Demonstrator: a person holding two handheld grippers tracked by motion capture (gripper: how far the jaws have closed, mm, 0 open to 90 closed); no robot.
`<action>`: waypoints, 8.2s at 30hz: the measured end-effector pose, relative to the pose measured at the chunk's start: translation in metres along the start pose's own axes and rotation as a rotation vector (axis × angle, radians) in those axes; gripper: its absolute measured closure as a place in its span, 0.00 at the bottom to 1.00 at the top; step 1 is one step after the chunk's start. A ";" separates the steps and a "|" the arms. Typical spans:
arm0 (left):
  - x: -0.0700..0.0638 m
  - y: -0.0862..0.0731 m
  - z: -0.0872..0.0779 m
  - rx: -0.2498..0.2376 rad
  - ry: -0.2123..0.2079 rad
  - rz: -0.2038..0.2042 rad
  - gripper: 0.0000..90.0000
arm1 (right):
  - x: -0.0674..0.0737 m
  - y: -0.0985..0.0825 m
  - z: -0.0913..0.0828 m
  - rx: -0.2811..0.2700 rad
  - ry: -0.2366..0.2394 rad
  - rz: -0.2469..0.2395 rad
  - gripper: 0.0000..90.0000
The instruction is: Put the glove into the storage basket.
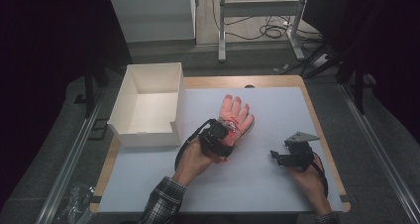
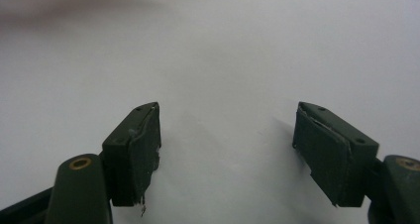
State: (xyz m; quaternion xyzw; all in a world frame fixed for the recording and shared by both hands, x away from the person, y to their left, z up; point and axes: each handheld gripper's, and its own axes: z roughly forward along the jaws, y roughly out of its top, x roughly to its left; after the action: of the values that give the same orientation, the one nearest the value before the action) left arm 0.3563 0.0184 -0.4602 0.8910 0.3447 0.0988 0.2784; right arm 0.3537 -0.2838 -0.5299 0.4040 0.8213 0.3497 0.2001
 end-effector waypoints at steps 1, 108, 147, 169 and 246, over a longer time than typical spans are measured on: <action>0.002 0.002 -0.002 -0.002 0.000 -0.002 0.45 | 0.000 0.000 0.000 0.000 0.000 0.000 0.30; 0.198 -0.050 -0.081 -0.053 0.342 -0.446 0.40 | 0.000 0.001 0.003 0.022 -0.028 0.016 0.12; 0.217 -0.046 -0.021 0.171 0.277 -0.482 0.18 | 0.000 0.001 0.003 0.023 -0.028 0.015 0.12; 0.214 -0.054 -0.051 0.090 0.270 -0.508 0.05 | 0.000 0.001 0.003 0.022 -0.029 0.016 0.12; 0.130 -0.045 -0.120 -0.241 0.185 -0.259 0.03 | 0.001 0.001 0.003 0.026 -0.030 0.014 0.12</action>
State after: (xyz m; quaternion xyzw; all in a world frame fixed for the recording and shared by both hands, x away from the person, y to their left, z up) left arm 0.3838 0.1842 -0.3881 0.7866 0.4661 0.1843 0.3606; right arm 0.3553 -0.2821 -0.5311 0.4174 0.8198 0.3343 0.2048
